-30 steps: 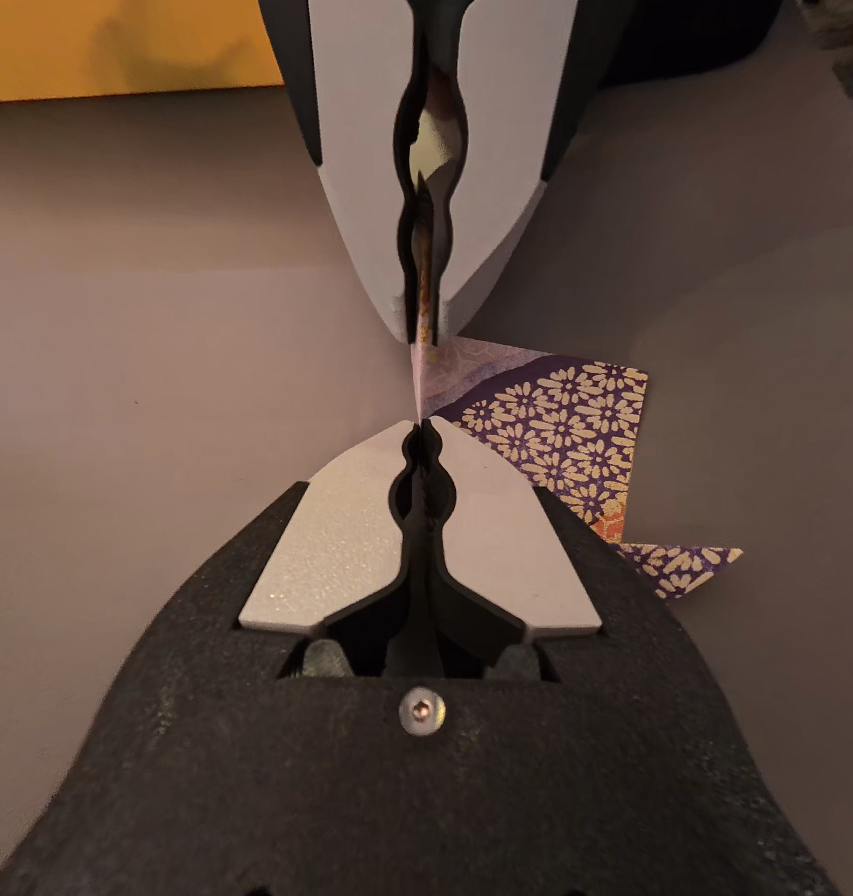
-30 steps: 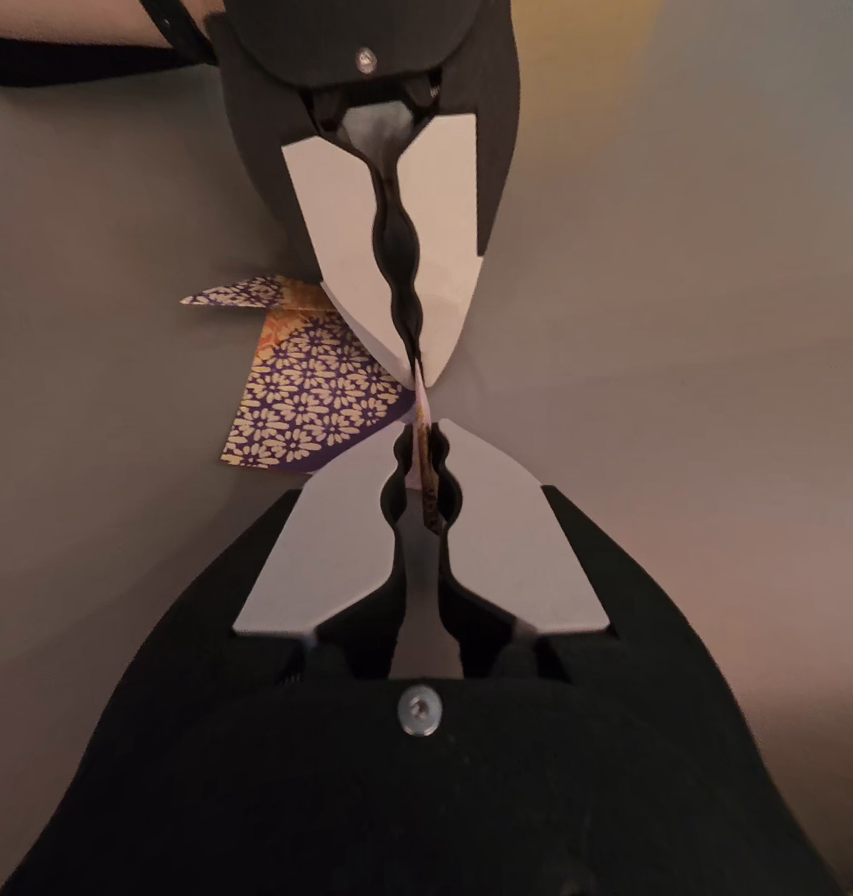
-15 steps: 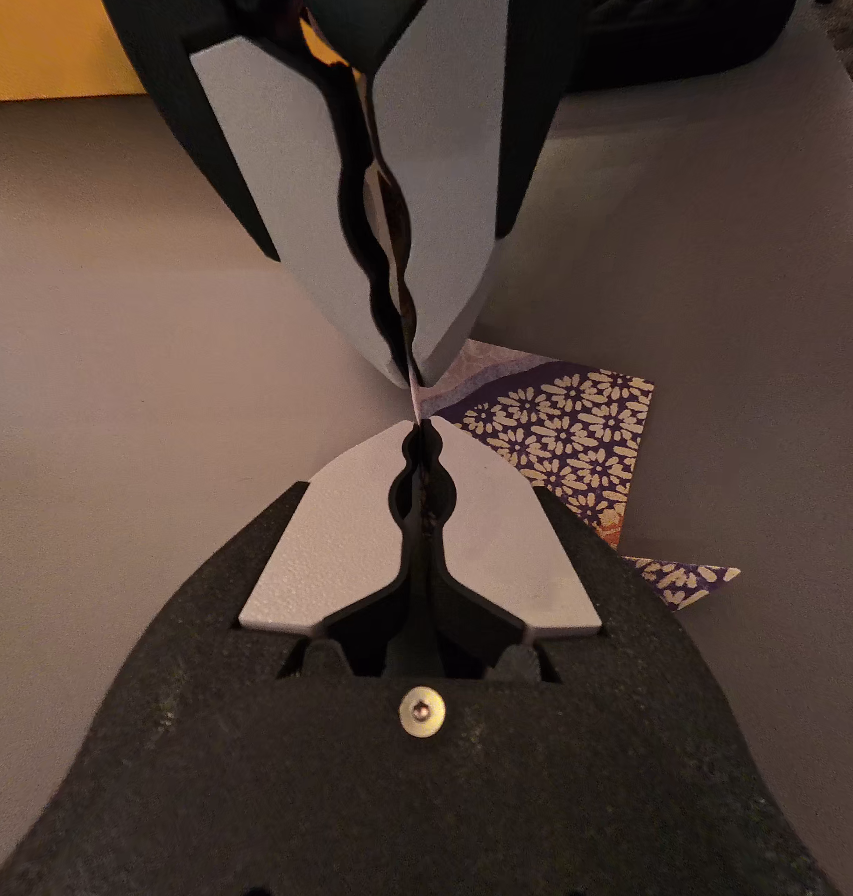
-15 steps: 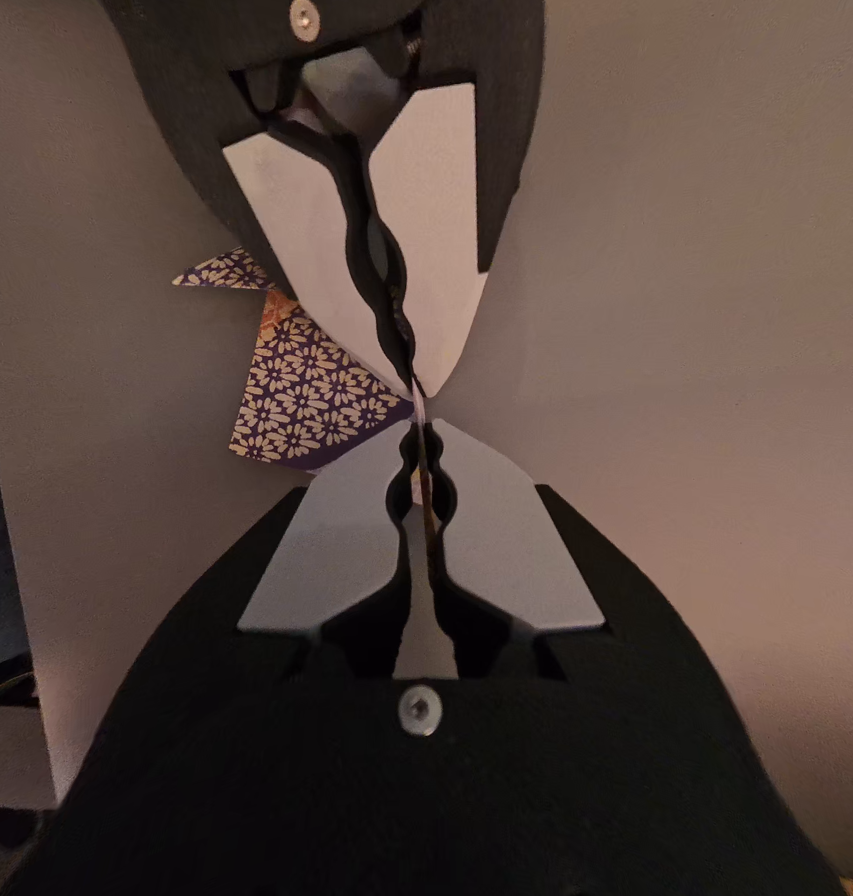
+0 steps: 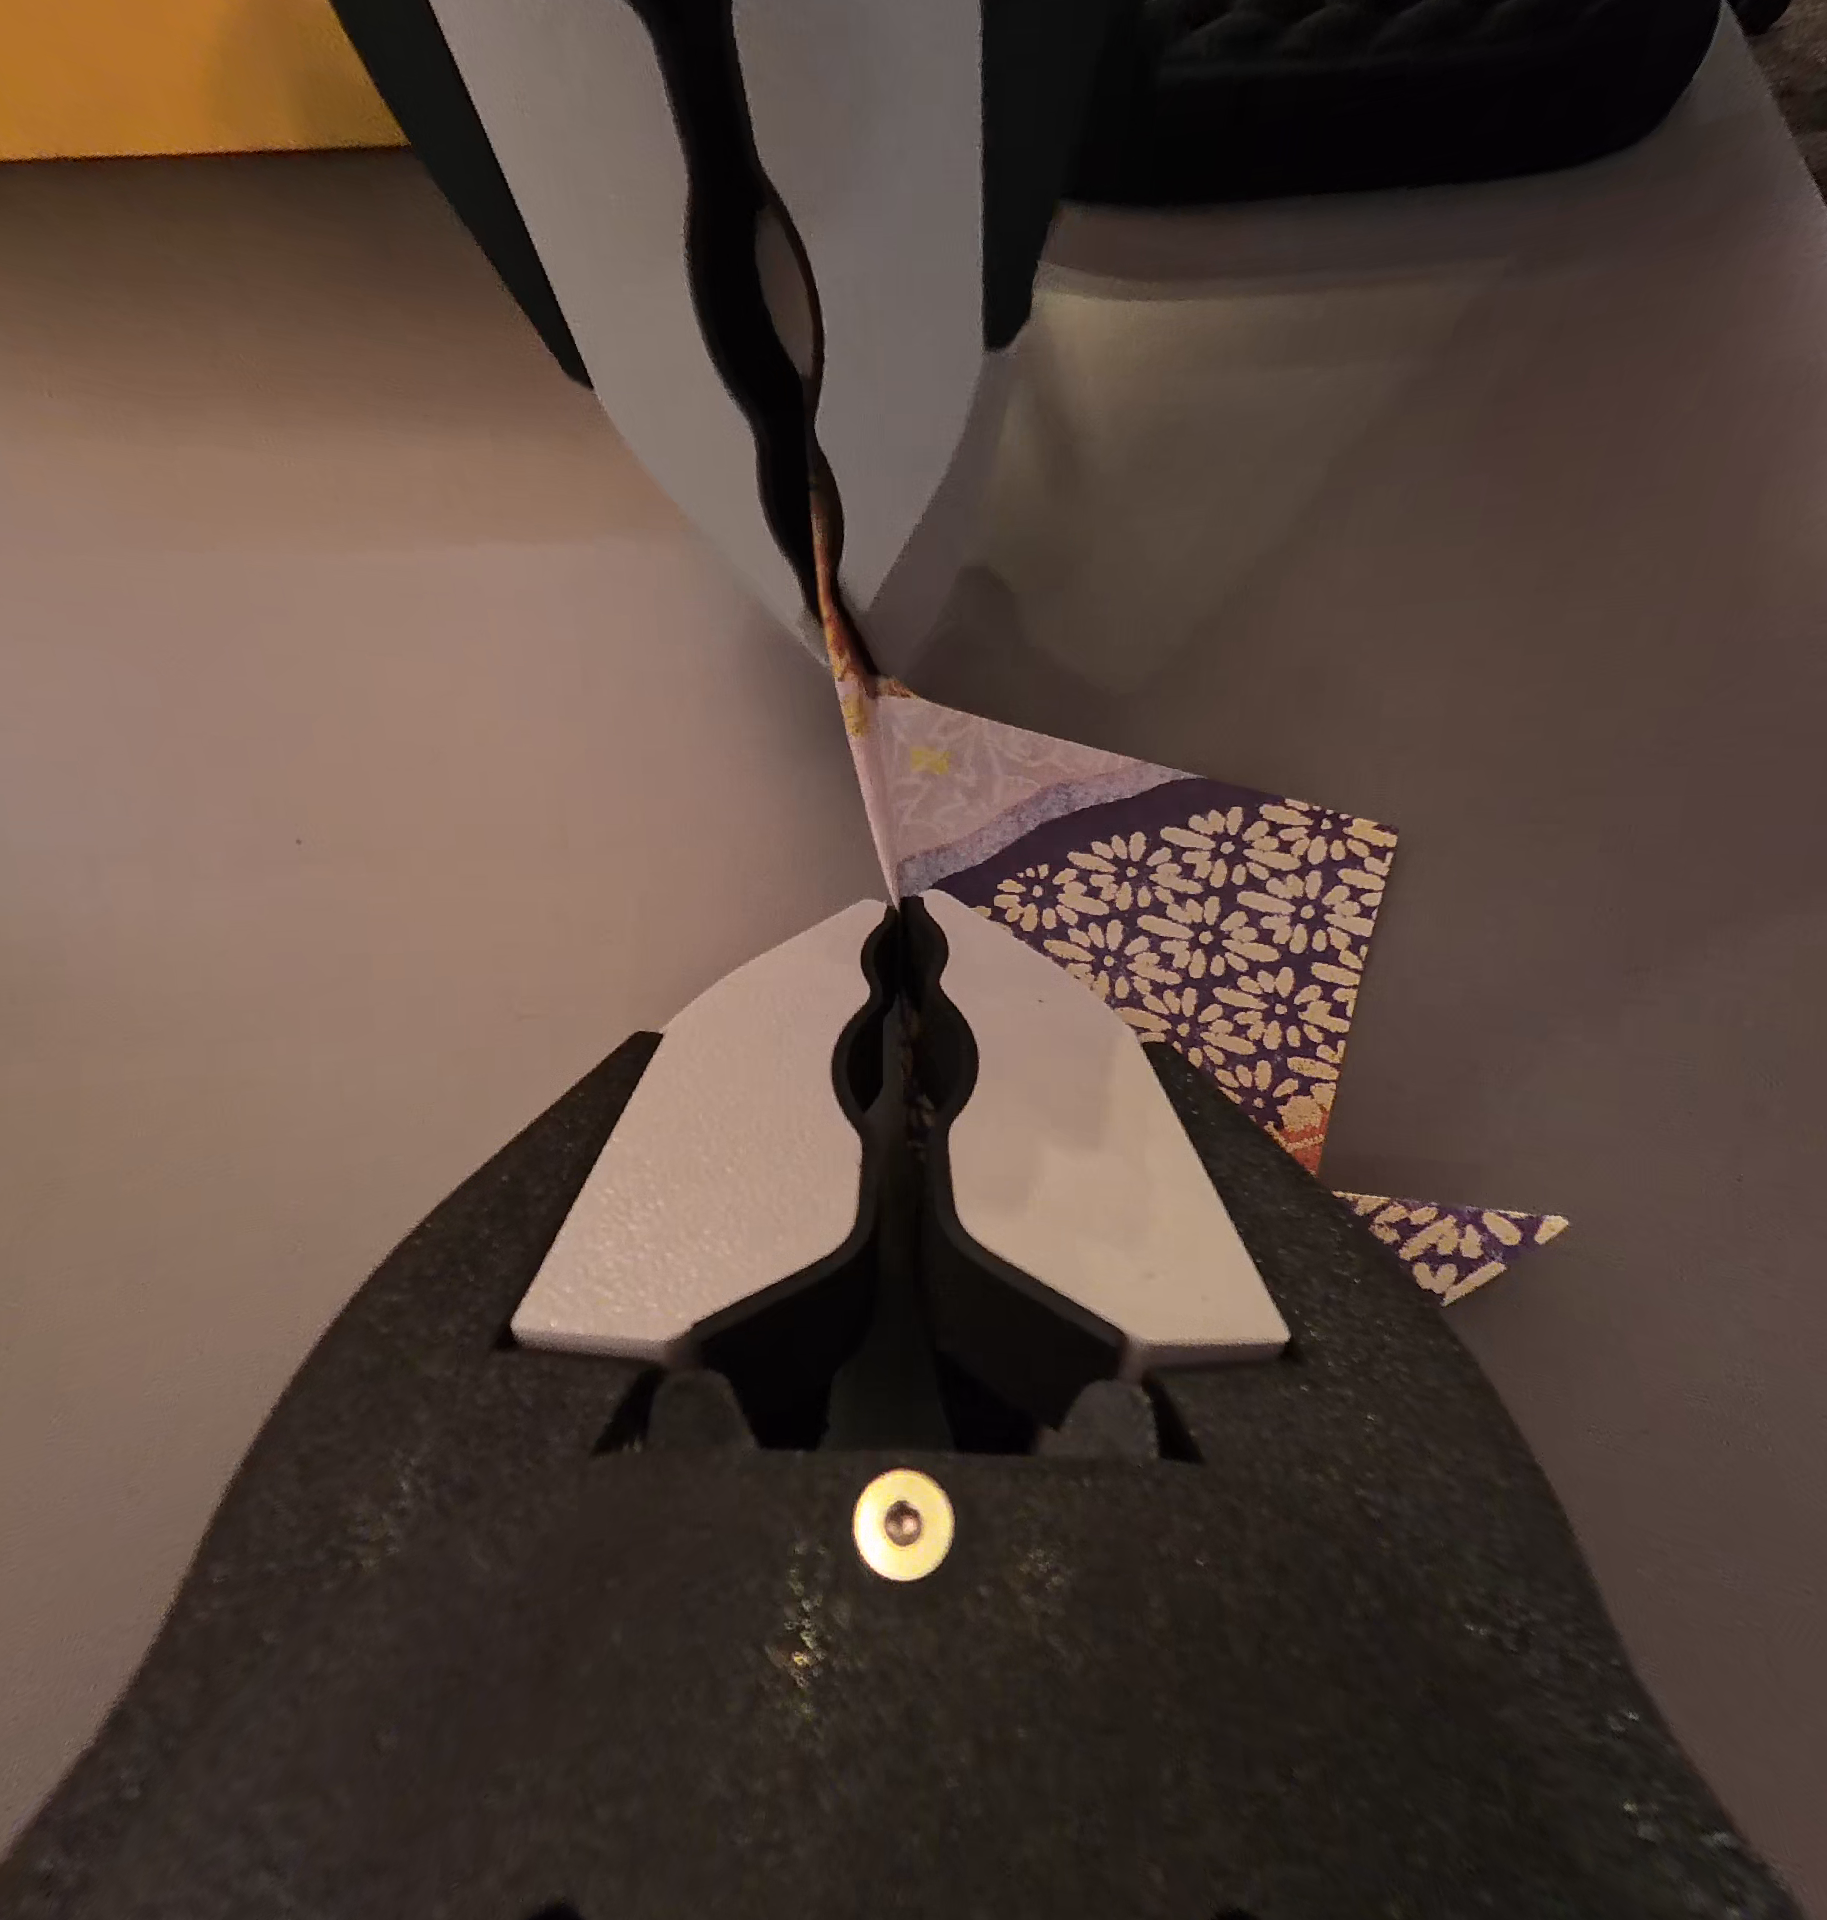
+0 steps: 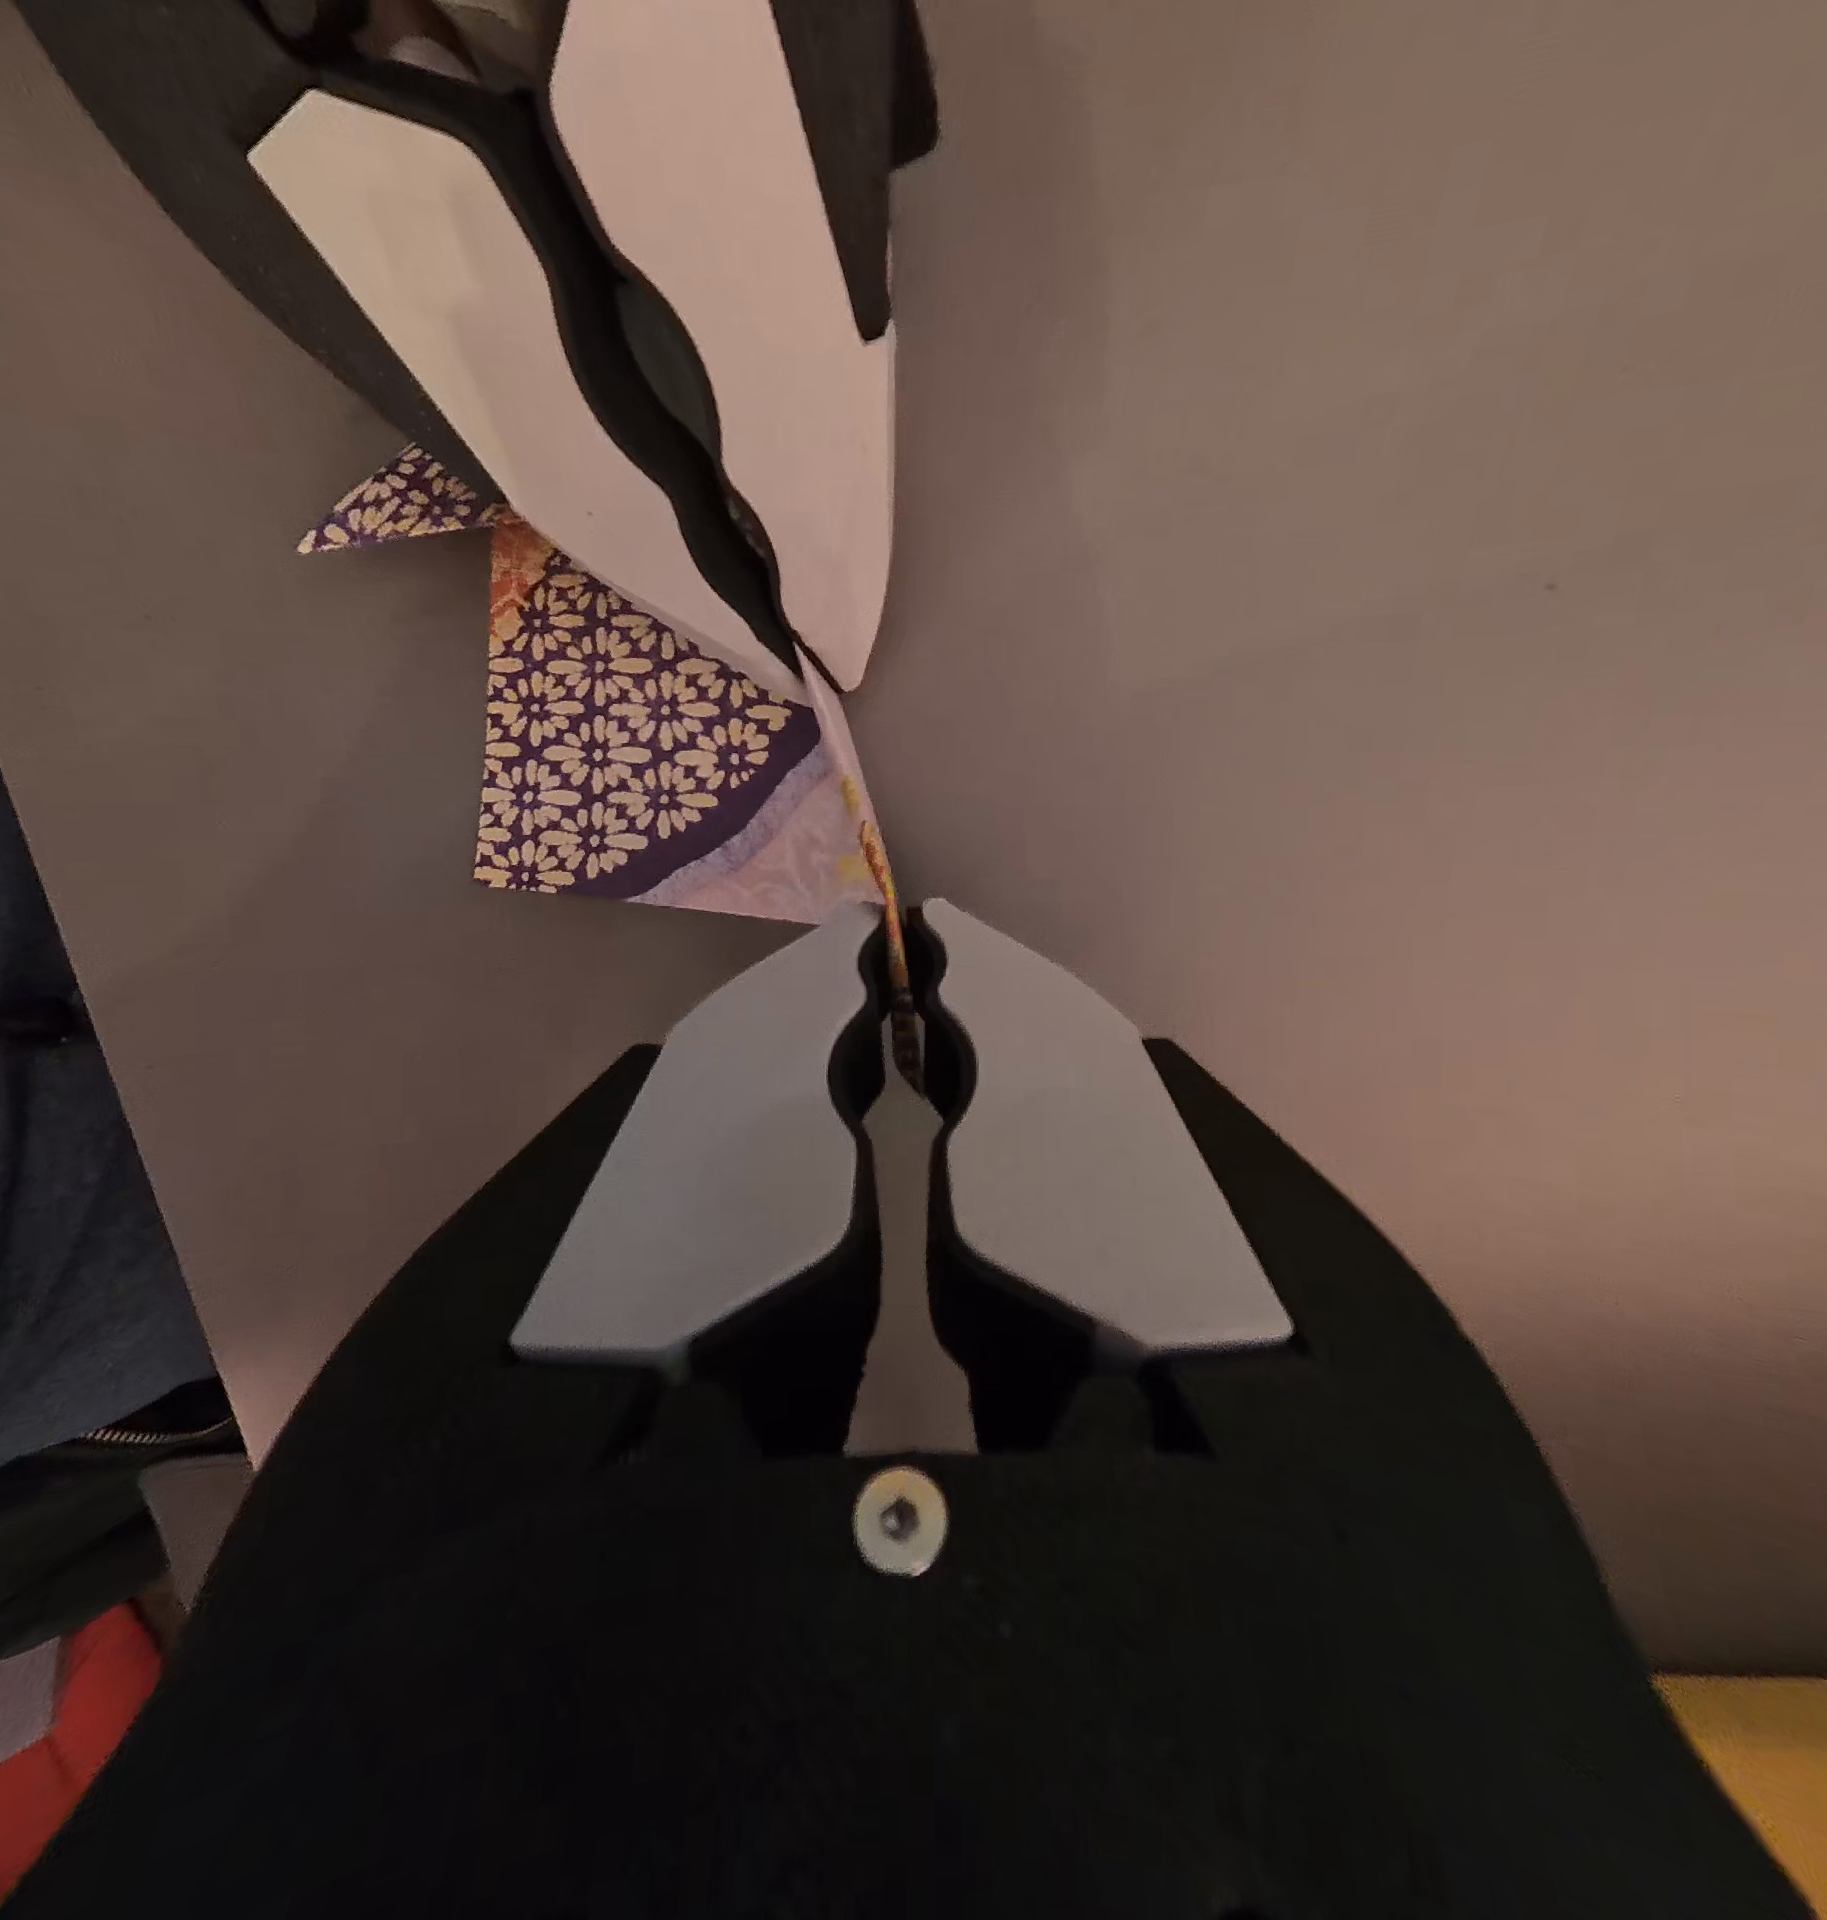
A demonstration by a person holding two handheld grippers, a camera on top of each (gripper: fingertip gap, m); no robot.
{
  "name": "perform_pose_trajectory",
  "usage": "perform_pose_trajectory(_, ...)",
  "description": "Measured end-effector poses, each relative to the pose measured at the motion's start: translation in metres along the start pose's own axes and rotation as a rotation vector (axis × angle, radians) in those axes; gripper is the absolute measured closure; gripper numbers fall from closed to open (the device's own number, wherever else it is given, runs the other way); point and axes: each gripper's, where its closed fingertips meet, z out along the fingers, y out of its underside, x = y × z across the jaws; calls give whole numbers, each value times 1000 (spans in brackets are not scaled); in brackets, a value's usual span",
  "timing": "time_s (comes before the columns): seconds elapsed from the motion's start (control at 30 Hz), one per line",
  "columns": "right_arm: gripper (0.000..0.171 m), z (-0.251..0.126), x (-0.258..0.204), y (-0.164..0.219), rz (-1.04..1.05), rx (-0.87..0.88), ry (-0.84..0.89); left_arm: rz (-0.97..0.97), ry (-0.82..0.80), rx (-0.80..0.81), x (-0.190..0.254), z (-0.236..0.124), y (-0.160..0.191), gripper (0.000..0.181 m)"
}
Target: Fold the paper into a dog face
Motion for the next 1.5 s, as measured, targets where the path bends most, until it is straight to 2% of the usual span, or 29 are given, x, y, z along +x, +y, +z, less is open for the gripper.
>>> perform_pose_trajectory(0.33,169,-2,0,0,13,-23,49,1,-13,2,-2,-1,0,181)
perform_pose_trajectory(0.43,169,-1,1,1,-51,-42,96,-7,9,-2,-1,0,-1,179)
perform_pose_trajectory(0.6,169,2,-3,0,-87,-37,75,-38,50,14,-2,7,-11,175)
perform_pose_trajectory(0.7,167,2,-5,-1,-139,-16,78,-80,77,22,-3,7,-14,181)
perform_pose_trajectory(0.77,164,0,0,-7,-121,37,124,-67,48,41,-7,5,-14,181)
perform_pose_trajectory(0.9,153,-4,-4,-14,36,185,72,-23,5,93,-10,1,-18,181)
perform_pose_trajectory(1.0,150,-6,-3,-16,73,297,105,-8,-4,118,-10,-3,-20,181)
perform_pose_trajectory(1.1,156,-10,1,-16,-1,352,223,2,-1,125,-9,-4,-20,181)
perform_pose_trajectory(1.23,164,-24,-2,-23,-211,412,400,13,-8,108,-8,-2,-18,181)
perform_pose_trajectory(1.33,168,-22,-7,-20,-333,377,441,27,-19,97,-9,-1,-17,181)
perform_pose_trajectory(1.5,169,-17,-4,-16,-310,343,414,70,-31,53,-7,4,-12,181)
